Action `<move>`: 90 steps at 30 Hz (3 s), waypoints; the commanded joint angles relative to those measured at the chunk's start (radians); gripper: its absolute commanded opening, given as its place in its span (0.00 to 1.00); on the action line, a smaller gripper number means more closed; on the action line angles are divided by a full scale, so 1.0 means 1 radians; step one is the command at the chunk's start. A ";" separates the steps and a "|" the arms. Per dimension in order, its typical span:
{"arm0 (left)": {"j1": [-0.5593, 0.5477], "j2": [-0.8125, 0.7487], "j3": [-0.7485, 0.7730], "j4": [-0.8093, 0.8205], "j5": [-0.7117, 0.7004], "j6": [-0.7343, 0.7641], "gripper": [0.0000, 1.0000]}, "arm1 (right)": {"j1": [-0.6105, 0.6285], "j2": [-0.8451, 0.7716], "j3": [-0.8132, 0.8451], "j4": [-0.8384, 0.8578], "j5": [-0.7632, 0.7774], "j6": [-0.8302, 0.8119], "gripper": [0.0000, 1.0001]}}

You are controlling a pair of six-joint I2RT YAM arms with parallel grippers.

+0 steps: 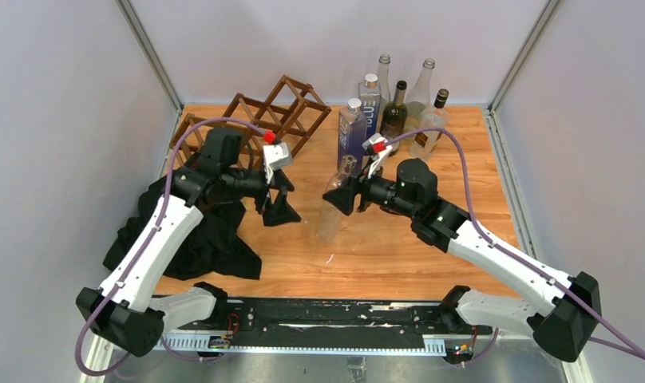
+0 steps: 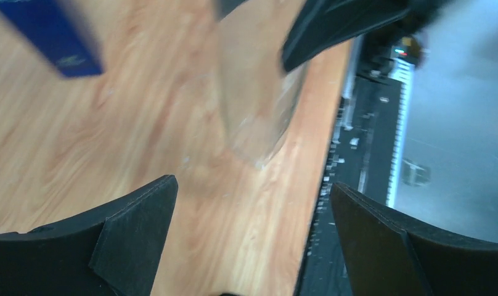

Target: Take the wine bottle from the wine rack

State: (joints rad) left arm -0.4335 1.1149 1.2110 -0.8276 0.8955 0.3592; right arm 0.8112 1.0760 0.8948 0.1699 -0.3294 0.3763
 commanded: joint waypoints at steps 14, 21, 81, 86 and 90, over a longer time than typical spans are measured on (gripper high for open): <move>0.287 0.053 0.007 0.018 -0.401 0.048 1.00 | -0.383 0.176 0.098 -0.018 0.593 -0.293 0.00; 0.367 0.023 -0.053 0.163 -0.429 0.009 1.00 | -0.444 0.363 0.160 0.107 0.617 -0.268 0.00; 0.387 0.096 -0.758 1.175 -0.667 -0.221 1.00 | -0.587 -0.057 -0.433 0.126 1.196 -0.194 1.00; 0.387 0.083 -0.878 1.388 -0.718 -0.204 1.00 | -0.596 0.052 -0.552 0.385 1.202 -0.317 1.00; 0.387 0.048 -0.947 1.518 -0.778 -0.179 1.00 | -0.603 0.084 -0.662 0.615 1.168 -0.350 1.00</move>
State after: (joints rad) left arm -0.0536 1.2018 0.3252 0.4587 0.1898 0.1539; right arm 0.2329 1.1515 0.3191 0.4854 0.8227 0.0845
